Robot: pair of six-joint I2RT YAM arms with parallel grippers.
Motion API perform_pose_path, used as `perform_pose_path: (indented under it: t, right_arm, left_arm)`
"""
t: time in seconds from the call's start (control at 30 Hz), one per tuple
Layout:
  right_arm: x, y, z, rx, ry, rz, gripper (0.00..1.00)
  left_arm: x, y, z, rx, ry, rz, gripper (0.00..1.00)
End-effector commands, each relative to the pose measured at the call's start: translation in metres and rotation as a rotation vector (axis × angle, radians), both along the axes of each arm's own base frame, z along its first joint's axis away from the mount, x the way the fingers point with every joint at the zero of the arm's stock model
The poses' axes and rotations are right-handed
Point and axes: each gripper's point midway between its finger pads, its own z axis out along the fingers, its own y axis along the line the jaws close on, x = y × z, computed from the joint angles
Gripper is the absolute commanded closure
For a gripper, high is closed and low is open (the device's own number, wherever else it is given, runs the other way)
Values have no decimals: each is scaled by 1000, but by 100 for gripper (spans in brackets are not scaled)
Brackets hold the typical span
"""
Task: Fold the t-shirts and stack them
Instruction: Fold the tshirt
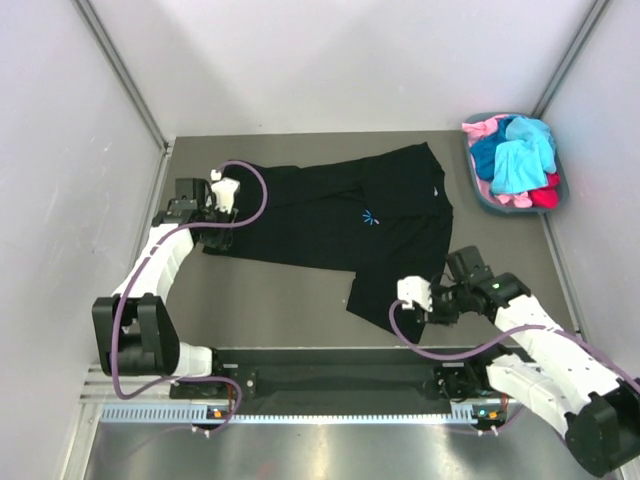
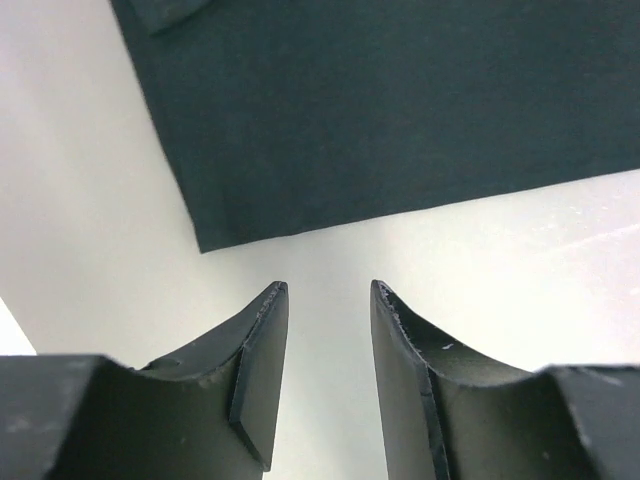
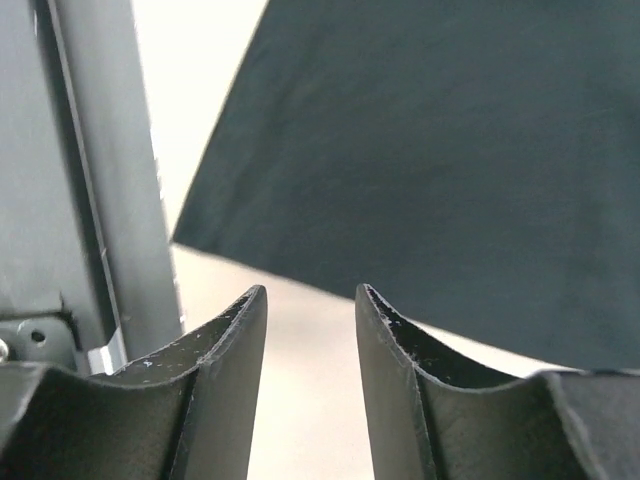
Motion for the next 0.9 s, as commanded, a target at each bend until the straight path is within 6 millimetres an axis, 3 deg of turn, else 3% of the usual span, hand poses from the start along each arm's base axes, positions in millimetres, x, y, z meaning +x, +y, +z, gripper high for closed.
perform_pose_path:
  t: [0.0, 0.27, 0.47, 0.87]
  right_arm:
    - [0, 2, -13, -42, -53, 91, 59]
    - [-10, 13, -42, -128, -49, 223, 56]
    - [-20, 27, -49, -146, -4, 282, 56]
    - [-33, 28, -54, -203, 46, 324, 57]
  left_arm:
    - [7, 12, 5, 24, -33, 50, 56]
    - [12, 24, -8, 62, 11, 89, 57]
    - [12, 31, -18, 69, 37, 109, 58]
    - [11, 36, -22, 61, 49, 124, 59]
